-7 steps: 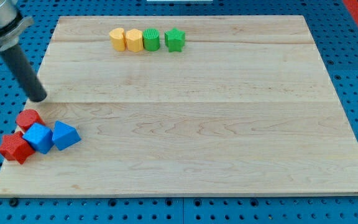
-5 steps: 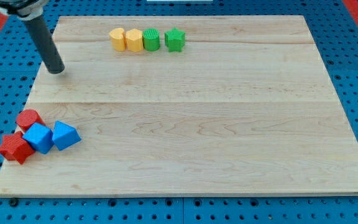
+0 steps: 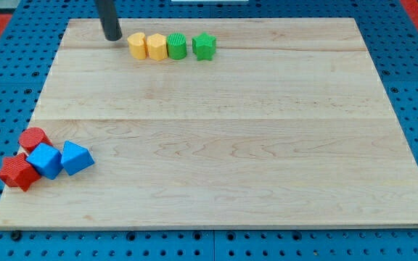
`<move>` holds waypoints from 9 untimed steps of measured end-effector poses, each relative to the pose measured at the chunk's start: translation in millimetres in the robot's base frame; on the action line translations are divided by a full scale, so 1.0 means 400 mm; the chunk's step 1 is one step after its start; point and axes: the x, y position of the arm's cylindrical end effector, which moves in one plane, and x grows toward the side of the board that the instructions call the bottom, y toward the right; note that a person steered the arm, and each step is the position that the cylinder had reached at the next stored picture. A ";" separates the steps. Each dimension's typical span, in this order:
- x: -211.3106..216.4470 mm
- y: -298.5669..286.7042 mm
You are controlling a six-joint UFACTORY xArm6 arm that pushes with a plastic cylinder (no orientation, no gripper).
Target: Push the yellow heart to the top of the red circle
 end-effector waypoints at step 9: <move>0.143 -0.034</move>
